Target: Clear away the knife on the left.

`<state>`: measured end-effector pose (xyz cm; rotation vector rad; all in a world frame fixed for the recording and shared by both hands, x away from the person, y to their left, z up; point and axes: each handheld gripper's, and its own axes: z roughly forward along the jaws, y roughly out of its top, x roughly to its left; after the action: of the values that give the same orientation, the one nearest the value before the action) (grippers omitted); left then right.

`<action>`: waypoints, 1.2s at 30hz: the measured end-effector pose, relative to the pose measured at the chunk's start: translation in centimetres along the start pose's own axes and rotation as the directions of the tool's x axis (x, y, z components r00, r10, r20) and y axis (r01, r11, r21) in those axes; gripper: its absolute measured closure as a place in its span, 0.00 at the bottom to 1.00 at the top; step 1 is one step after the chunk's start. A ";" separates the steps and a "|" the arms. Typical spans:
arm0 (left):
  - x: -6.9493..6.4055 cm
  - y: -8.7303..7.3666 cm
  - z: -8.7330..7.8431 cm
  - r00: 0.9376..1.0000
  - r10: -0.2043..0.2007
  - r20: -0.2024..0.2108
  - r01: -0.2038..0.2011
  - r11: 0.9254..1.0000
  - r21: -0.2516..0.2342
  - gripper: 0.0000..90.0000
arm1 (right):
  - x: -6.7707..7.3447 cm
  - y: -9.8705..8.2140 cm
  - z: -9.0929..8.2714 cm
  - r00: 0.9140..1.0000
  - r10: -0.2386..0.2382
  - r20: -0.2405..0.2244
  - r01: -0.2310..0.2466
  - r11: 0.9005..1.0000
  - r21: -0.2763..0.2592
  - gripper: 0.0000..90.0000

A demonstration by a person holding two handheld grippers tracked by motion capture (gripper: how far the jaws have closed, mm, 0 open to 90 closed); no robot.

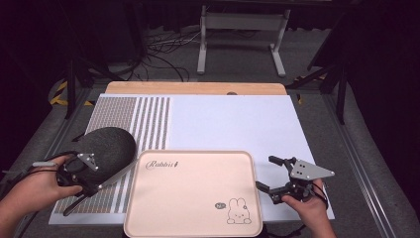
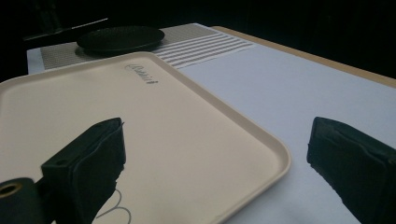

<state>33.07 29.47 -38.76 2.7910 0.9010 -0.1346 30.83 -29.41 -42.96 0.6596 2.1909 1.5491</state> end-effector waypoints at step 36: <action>-4.3 6.4 1.6 0.969 -0.172 0.177 0.189 0.979 -0.082 0.89 | -0.1 -0.1 -0.2 1.000 0.001 -0.003 -0.001 1.000 -0.002 0.06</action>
<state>33.29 21.55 -38.56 2.5578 1.0862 -0.3406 30.76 -29.62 -42.95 0.6583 2.1909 1.5534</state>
